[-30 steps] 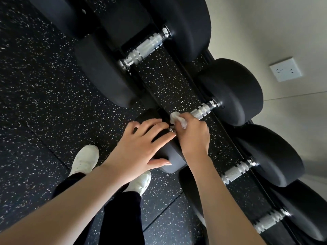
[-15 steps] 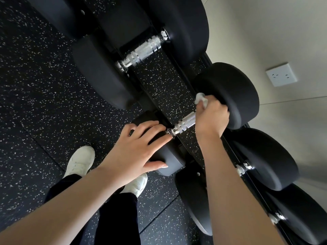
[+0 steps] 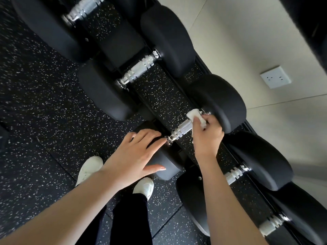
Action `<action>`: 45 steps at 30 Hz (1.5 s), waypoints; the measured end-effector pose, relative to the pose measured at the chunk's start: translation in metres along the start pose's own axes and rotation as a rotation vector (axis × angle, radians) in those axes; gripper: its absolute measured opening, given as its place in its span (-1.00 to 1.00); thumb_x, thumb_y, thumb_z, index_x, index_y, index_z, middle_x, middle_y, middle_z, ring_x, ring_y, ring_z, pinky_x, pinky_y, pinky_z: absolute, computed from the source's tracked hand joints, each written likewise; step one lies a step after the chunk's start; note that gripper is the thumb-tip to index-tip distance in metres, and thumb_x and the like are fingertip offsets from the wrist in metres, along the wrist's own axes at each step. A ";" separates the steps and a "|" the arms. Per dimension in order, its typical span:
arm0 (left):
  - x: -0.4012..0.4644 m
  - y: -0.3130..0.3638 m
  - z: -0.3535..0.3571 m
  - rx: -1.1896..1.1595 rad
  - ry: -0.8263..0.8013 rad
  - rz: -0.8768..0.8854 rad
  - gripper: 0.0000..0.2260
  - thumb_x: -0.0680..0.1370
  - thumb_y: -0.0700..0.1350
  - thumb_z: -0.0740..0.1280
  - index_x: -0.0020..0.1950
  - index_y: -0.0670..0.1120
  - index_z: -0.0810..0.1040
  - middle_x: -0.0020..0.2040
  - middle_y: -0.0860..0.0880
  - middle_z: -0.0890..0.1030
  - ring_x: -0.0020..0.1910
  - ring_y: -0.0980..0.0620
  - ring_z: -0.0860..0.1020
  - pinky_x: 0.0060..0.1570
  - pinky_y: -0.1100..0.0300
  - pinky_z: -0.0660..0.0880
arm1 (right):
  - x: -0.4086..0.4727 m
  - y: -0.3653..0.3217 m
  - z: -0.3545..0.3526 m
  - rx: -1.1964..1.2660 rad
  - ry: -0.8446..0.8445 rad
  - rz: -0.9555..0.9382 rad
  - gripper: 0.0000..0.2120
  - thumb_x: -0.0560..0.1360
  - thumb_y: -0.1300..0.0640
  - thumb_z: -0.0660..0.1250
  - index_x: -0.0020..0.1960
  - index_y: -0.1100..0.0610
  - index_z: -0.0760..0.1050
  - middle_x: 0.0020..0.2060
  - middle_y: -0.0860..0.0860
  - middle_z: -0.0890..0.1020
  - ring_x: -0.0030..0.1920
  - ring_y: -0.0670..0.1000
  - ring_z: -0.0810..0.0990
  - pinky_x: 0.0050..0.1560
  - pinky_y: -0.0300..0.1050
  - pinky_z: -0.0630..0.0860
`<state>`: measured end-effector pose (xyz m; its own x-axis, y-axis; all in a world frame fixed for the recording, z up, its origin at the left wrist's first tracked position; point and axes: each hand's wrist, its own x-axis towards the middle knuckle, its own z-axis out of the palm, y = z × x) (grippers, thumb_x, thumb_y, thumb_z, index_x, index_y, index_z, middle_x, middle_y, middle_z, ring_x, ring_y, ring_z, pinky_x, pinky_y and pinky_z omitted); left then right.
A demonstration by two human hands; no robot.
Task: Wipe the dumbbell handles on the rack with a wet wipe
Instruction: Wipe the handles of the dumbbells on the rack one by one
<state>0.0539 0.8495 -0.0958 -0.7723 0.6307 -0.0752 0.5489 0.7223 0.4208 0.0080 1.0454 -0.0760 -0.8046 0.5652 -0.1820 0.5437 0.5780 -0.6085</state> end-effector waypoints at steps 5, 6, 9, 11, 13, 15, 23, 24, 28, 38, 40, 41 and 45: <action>0.007 -0.012 -0.036 0.074 -0.007 -0.065 -0.43 0.52 0.27 0.09 0.34 -0.08 0.46 0.28 -0.06 0.50 0.21 -0.11 0.49 0.07 -0.02 0.48 | -0.015 -0.028 -0.010 0.038 -0.074 -0.147 -0.89 0.50 0.10 0.32 -0.05 0.14 0.47 -0.40 -0.15 0.49 -0.40 -0.12 0.50 -0.34 -0.20 0.39; 0.009 -0.017 -0.045 0.096 0.000 -0.080 -0.44 0.52 0.26 0.09 0.34 -0.08 0.46 0.27 -0.06 0.50 0.20 -0.11 0.49 0.06 -0.02 0.48 | -0.016 -0.037 -0.010 0.037 -0.076 -0.175 -0.88 0.51 0.09 0.32 -0.03 0.13 0.46 -0.39 -0.10 0.51 -0.38 -0.03 0.53 -0.32 -0.15 0.40; 0.015 -0.039 -0.068 0.154 0.021 -0.119 -0.43 0.52 0.26 0.07 0.31 -0.10 0.50 0.24 -0.06 0.50 0.18 -0.11 0.50 0.05 -0.03 0.48 | -0.015 -0.064 -0.001 0.051 -0.067 -0.225 -0.85 0.53 0.06 0.28 0.04 0.11 0.44 -0.26 0.01 0.60 -0.27 0.10 0.58 -0.28 -0.07 0.46; 0.019 -0.057 -0.077 0.180 0.027 -0.138 -0.43 0.52 0.25 0.08 0.31 -0.11 0.51 0.24 -0.08 0.51 0.20 -0.12 0.49 0.06 -0.04 0.48 | -0.013 -0.080 0.011 0.078 -0.030 -0.242 -0.86 0.54 0.08 0.28 0.05 0.12 0.44 -0.19 0.03 0.64 -0.24 0.09 0.58 -0.31 -0.08 0.40; 0.023 -0.080 -0.082 0.203 0.015 -0.141 -0.44 0.53 0.24 0.11 0.32 -0.12 0.50 0.24 -0.09 0.50 0.21 -0.14 0.48 0.08 -0.07 0.46 | -0.010 -0.092 0.027 0.081 0.008 -0.221 -0.86 0.54 0.10 0.28 0.06 0.13 0.46 -0.17 0.04 0.63 -0.27 0.05 0.51 -0.34 -0.19 0.24; 0.027 -0.104 -0.083 0.220 -0.006 -0.135 -0.46 0.52 0.22 0.19 0.32 -0.13 0.49 0.24 -0.11 0.51 0.23 -0.16 0.47 0.09 -0.09 0.45 | -0.006 -0.103 0.049 0.094 0.020 -0.156 -0.86 0.54 0.11 0.28 0.07 0.12 0.46 -0.14 0.03 0.62 -0.28 -0.01 0.44 -0.37 -0.27 0.21; 0.028 -0.174 -0.087 0.203 -0.048 0.029 -0.46 0.51 0.21 0.19 0.35 -0.11 0.40 0.28 -0.10 0.48 0.27 -0.11 0.42 0.11 -0.04 0.30 | 0.018 -0.151 0.137 0.257 0.197 0.113 -0.88 0.50 0.16 0.34 0.04 0.12 0.52 -0.06 0.07 0.61 -0.03 0.10 0.56 -0.18 -0.15 0.42; 0.028 -0.178 -0.087 0.197 -0.054 0.048 -0.47 0.53 0.22 0.17 0.36 -0.10 0.39 0.28 -0.10 0.48 0.28 -0.09 0.40 0.11 -0.03 0.29 | 0.022 -0.156 0.143 0.274 0.247 0.156 -0.87 0.49 0.17 0.35 0.03 0.14 0.53 -0.05 0.07 0.59 0.00 0.10 0.54 -0.15 -0.17 0.40; 0.031 -0.189 -0.088 0.160 -0.093 0.103 -0.48 0.53 0.23 0.13 0.37 -0.06 0.40 0.29 -0.08 0.48 0.29 -0.06 0.39 0.11 -0.02 0.28 | 0.035 -0.174 0.158 0.349 0.392 0.340 -0.87 0.44 0.19 0.41 -0.01 0.16 0.58 0.00 0.02 0.44 0.12 0.06 0.43 0.01 -0.22 0.38; 0.036 -0.206 -0.087 0.106 -0.090 0.179 -0.47 0.52 0.26 0.13 0.34 -0.03 0.45 0.28 -0.05 0.49 0.29 -0.05 0.41 0.09 -0.02 0.30 | 0.051 -0.183 0.167 0.420 0.507 0.459 -0.91 0.38 0.27 0.44 -0.11 0.22 0.62 0.03 0.05 0.54 0.04 0.05 0.54 0.12 -0.05 0.51; 0.036 -0.207 -0.087 0.107 -0.086 0.180 -0.47 0.52 0.26 0.14 0.35 -0.03 0.45 0.28 -0.04 0.48 0.30 -0.05 0.42 0.10 -0.03 0.31 | 0.052 -0.183 0.168 0.434 0.509 0.446 -0.91 0.38 0.30 0.43 -0.11 0.23 0.61 0.00 0.03 0.56 -0.05 -0.04 0.53 0.06 -0.18 0.51; 0.036 -0.207 -0.086 0.108 -0.086 0.177 -0.47 0.52 0.26 0.14 0.35 -0.03 0.45 0.29 -0.04 0.48 0.30 -0.04 0.41 0.11 -0.03 0.31 | 0.052 -0.182 0.168 0.433 0.506 0.441 -0.91 0.39 0.30 0.43 -0.10 0.23 0.61 -0.01 0.02 0.56 -0.09 -0.09 0.50 0.01 -0.25 0.49; 0.035 -0.205 -0.085 0.114 -0.065 0.164 -0.48 0.51 0.25 0.17 0.34 -0.02 0.44 0.29 -0.03 0.48 0.31 -0.03 0.40 0.11 -0.04 0.31 | 0.051 -0.176 0.166 0.356 0.450 0.378 -0.89 0.40 0.28 0.44 -0.08 0.22 0.62 -0.05 -0.02 0.53 -0.13 -0.13 0.47 -0.10 -0.42 0.41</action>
<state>-0.1129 0.6991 -0.1078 -0.6496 0.7567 -0.0736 0.7008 0.6335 0.3278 -0.1684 0.8749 -0.1060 -0.3554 0.9241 -0.1404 0.5943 0.1074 -0.7971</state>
